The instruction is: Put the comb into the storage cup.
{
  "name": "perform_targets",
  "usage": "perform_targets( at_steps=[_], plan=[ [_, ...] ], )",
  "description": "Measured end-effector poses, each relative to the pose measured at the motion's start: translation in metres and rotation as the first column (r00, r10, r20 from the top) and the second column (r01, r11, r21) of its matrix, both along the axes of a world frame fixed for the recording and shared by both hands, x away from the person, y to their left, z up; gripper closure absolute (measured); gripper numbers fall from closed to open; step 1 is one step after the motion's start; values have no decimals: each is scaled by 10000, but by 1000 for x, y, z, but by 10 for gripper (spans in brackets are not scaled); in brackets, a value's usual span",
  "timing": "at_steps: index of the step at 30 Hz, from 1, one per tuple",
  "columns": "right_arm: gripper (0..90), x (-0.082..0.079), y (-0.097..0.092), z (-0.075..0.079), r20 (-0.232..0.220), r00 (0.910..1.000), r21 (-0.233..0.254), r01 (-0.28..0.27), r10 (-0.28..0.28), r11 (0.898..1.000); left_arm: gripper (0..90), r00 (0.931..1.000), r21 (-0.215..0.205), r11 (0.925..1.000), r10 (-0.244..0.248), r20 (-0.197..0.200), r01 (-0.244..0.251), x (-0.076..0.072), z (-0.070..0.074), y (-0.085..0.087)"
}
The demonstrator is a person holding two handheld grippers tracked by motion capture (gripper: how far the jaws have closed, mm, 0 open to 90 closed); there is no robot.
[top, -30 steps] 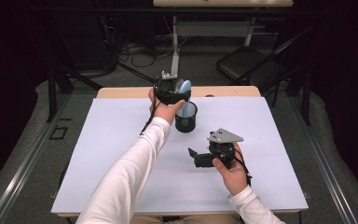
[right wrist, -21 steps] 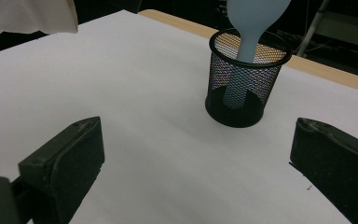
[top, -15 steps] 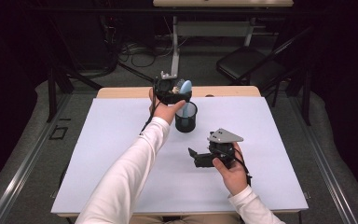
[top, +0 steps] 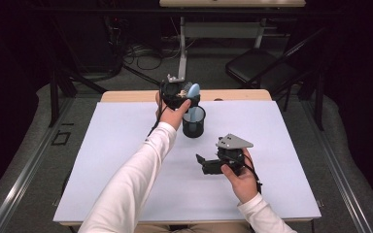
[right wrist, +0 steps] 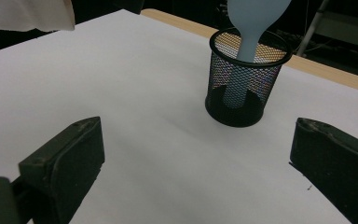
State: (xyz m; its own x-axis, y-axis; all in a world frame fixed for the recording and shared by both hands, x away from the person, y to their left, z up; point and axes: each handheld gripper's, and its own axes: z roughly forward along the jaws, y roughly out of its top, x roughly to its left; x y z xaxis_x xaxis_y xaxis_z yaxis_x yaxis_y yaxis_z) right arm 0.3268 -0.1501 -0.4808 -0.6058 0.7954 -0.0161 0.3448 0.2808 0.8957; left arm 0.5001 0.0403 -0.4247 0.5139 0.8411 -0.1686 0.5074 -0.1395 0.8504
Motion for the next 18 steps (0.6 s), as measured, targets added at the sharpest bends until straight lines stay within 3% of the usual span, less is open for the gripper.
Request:
perform_targets(
  at_steps=[4,8,18],
  plan=[
    [25,0,0,0,-6,10000,12,0,0,10000,88,10000,-21,10000,-13,-56,13,0,1,1],
    [25,0,1,0,-4,10000,0,-3,3,10000,5,9998,-213,9997,-156,-92,154,-1,2,2],
    [25,0,0,0,9,10000,-14,-1,1,10000,5,9997,-368,9991,-202,-103,198,-2,5,4]
  ],
)
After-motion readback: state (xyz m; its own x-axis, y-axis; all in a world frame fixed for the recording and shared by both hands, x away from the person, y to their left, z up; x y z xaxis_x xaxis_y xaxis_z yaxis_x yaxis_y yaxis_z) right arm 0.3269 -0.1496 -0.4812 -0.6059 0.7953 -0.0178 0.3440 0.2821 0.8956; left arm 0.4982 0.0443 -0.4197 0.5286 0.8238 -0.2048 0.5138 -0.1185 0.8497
